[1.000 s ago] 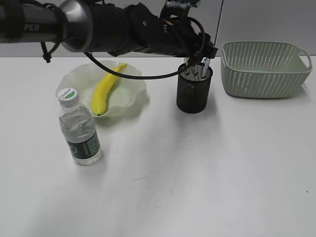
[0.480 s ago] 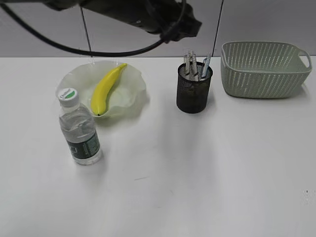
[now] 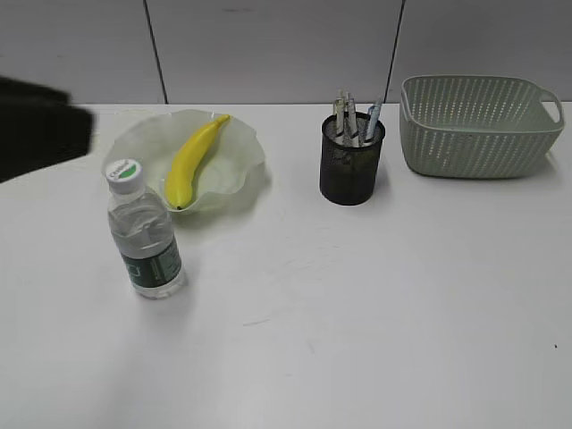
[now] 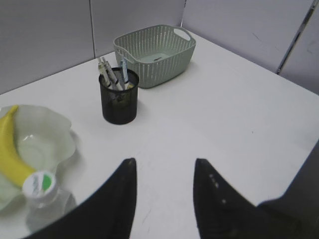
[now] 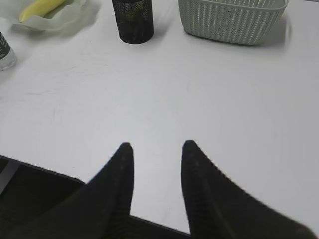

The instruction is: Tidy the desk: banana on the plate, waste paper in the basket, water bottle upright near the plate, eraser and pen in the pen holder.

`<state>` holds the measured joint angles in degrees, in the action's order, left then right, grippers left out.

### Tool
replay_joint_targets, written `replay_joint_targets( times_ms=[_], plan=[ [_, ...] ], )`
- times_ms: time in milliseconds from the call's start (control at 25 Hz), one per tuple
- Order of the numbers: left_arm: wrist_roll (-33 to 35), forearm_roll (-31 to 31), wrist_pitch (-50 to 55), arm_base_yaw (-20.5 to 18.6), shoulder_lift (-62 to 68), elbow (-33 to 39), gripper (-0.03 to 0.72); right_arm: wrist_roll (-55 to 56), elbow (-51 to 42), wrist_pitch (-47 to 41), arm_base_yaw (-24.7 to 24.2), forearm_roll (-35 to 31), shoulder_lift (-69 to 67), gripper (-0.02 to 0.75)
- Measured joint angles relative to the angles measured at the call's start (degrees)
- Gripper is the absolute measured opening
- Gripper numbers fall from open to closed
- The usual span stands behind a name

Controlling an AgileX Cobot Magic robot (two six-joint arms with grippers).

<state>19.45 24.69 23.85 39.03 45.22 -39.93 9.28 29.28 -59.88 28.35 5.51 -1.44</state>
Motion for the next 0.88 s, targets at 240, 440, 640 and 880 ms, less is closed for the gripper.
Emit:
replay_joint_targets(
  times_ms=[240, 440, 640, 880],
  plan=[
    [-14.01, -21.32, 27.21, -1.62, -20.42, 1.73, 0.288, 0.00, 0.00, 0.00, 0.00, 0.00, 0.00, 0.268],
    [-15.97, -24.69, 36.69, -1.62, -33.62, 2.73, 0.283, 0.00, 0.00, 0.00, 0.00, -0.18, 0.00, 0.267],
    [-21.51, -25.35, 39.21, -1.79, -43.07, 7.25, 0.281, 0.00, 0.00, 0.00, 0.00, -0.36, 0.00, 0.267],
    [-24.12, -26.98, 37.06, -1.90, -45.54, 9.10, 0.279, 0.00, 0.00, 0.00, 0.00, -0.49, 0.00, 0.267]
  ],
)
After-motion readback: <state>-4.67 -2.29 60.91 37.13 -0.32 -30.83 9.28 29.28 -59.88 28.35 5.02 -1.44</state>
